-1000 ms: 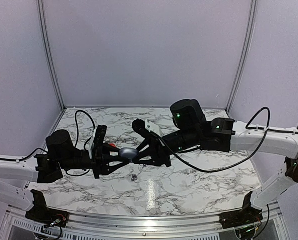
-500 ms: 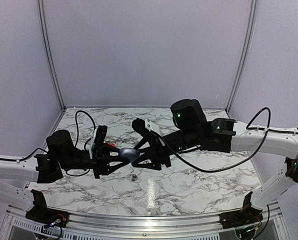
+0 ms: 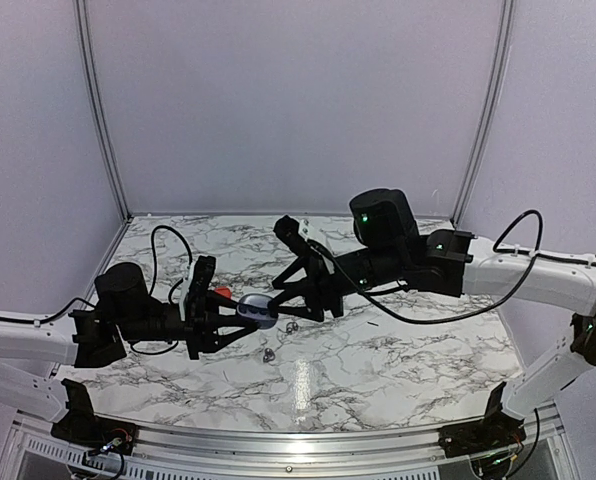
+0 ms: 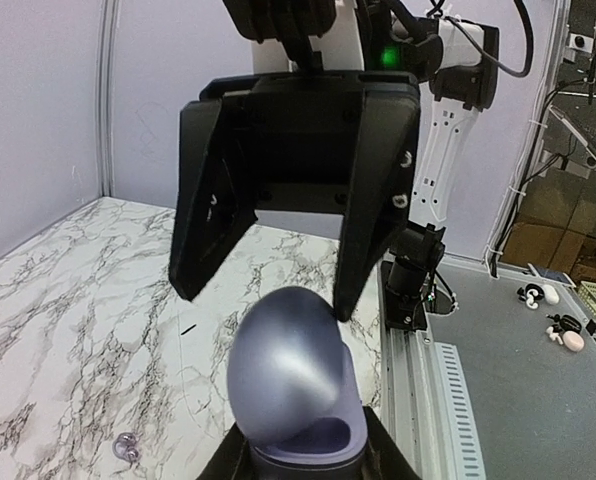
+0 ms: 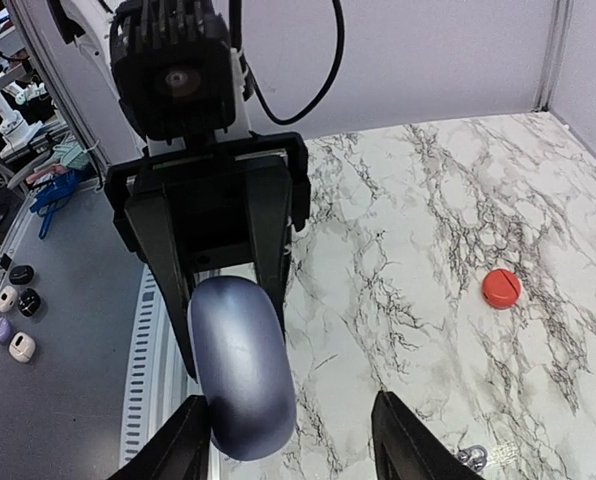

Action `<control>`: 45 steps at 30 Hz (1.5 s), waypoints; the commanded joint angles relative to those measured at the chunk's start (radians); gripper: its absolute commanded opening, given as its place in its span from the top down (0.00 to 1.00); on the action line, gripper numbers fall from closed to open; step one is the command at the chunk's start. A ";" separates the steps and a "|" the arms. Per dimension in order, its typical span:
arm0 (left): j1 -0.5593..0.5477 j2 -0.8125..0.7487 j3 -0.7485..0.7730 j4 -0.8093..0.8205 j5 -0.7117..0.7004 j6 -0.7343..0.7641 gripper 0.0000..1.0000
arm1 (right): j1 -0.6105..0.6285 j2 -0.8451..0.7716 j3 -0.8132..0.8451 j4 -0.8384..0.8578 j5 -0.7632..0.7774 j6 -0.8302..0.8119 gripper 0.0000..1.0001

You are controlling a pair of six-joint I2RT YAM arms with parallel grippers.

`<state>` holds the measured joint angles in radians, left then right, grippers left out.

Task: Insert the wireless bluetooth earbuds into the charging case
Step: Open the charging case at the center of the board, then pick up the left earbud from the center of the board.

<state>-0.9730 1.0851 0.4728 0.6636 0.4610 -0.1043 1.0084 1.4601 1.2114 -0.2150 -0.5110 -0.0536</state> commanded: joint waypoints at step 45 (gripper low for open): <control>0.058 -0.316 -0.277 0.043 -0.275 -0.124 1.00 | -0.033 0.394 -0.111 0.140 0.144 0.182 0.70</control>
<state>-0.9215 0.7639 0.1928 0.6693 0.1825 -0.2462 0.9661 1.8370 1.0523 -0.1108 -0.4076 0.0681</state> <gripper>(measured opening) 0.298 0.314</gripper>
